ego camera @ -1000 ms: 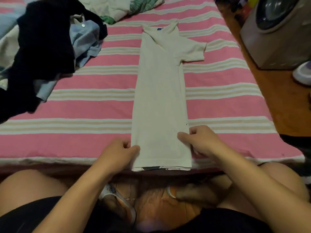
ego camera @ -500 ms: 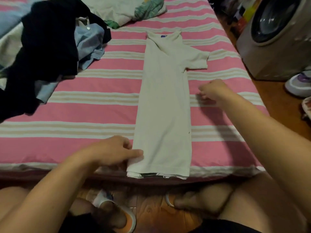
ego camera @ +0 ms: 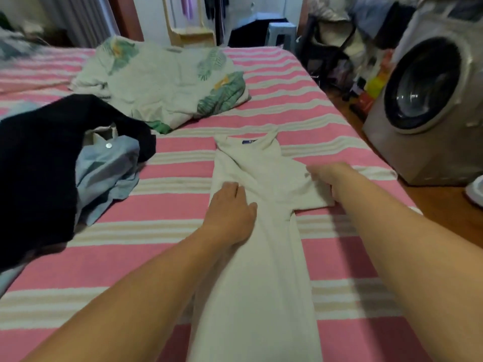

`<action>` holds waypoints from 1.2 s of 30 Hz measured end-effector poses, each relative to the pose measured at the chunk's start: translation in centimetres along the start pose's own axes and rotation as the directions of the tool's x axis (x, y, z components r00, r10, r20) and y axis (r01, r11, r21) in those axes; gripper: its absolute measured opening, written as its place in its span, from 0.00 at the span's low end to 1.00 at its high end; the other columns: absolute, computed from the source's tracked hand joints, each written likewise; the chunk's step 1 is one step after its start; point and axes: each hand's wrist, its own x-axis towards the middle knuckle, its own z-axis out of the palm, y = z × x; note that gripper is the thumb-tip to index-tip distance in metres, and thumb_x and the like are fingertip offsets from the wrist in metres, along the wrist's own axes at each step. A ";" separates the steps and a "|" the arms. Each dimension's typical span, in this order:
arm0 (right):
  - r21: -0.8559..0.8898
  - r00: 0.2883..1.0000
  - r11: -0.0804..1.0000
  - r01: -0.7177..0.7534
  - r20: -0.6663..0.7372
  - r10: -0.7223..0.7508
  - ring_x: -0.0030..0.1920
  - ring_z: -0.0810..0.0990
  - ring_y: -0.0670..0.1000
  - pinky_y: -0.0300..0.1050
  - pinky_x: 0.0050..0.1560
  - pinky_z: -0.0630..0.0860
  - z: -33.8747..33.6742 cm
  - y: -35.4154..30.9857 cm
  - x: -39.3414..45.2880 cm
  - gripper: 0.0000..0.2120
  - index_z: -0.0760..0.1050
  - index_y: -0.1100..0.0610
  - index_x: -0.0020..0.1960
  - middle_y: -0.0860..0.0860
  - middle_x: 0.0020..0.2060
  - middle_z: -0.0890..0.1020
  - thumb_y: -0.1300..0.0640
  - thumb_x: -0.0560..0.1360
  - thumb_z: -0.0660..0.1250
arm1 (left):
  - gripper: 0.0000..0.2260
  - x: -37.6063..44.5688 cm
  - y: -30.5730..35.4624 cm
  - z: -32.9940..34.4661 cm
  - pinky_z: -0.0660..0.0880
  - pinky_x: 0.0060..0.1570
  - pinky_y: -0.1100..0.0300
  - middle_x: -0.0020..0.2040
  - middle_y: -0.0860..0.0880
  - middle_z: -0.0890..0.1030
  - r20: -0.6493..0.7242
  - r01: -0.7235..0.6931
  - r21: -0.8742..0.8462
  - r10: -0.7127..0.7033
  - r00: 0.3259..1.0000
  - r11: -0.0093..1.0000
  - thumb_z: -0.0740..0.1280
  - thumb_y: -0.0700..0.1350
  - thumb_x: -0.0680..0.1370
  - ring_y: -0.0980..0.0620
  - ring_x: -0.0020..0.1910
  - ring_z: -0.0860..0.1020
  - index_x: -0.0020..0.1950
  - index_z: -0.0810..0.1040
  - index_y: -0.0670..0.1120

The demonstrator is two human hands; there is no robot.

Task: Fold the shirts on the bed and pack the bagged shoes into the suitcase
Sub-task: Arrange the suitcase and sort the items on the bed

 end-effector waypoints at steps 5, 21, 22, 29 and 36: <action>0.191 0.988 0.973 0.125 0.062 -0.139 0.46 0.86 0.59 0.58 0.53 0.82 -1.2 2.2 -0.1 0.12 0.80 0.61 0.55 0.57 0.45 0.87 0.58 0.74 0.75 | 0.31 8.9 -2.5 0.7 0.52 0.78 0.44 0.82 0.42 0.56 -0.043 -0.015 0.011 0.015 0.999 1.000 0.45 0.58 0.82 0.41 0.80 0.54 0.82 0.56 0.43; 0.373 0.970 0.896 0.241 -0.069 -0.232 0.53 0.85 0.53 0.56 0.57 0.81 -0.7 5.0 -2.7 0.21 0.77 0.54 0.64 0.51 0.55 0.85 0.51 0.73 0.75 | 0.22 19.6 -0.7 -0.2 0.52 0.76 0.38 0.79 0.39 0.59 -0.110 0.152 0.195 -0.132 0.985 0.969 0.57 0.54 0.84 0.37 0.79 0.54 0.76 0.62 0.48; 0.421 0.985 0.891 0.169 -0.046 -0.165 0.50 0.86 0.55 0.57 0.55 0.82 -1.0 5.3 -3.5 0.17 0.79 0.57 0.60 0.53 0.51 0.87 0.52 0.74 0.75 | 0.23 19.0 0.4 -0.3 0.48 0.77 0.37 0.81 0.38 0.55 -0.164 0.156 0.208 -0.123 0.979 0.966 0.56 0.51 0.84 0.36 0.80 0.50 0.78 0.59 0.47; 0.419 0.980 0.896 -0.148 0.181 0.078 0.40 0.87 0.55 0.51 0.40 0.84 -1.4 4.0 -4.7 0.09 0.79 0.62 0.57 0.56 0.42 0.87 0.64 0.77 0.70 | 0.29 8.9 2.9 2.2 0.41 0.79 0.44 0.84 0.47 0.43 0.057 -0.115 0.079 0.111 0.992 0.990 0.42 0.63 0.83 0.44 0.82 0.40 0.83 0.45 0.56; 0.383 0.979 0.921 0.072 0.150 -0.139 0.43 0.83 0.59 0.55 0.46 0.79 -1.1 -2.3 -7.1 0.17 0.75 0.63 0.63 0.60 0.45 0.84 0.68 0.74 0.65 | 0.20 8.9 3.0 -4.7 0.66 0.71 0.49 0.72 0.43 0.73 0.316 0.336 -0.924 -0.132 0.939 0.179 0.57 0.57 0.84 0.44 0.65 0.74 0.69 0.74 0.46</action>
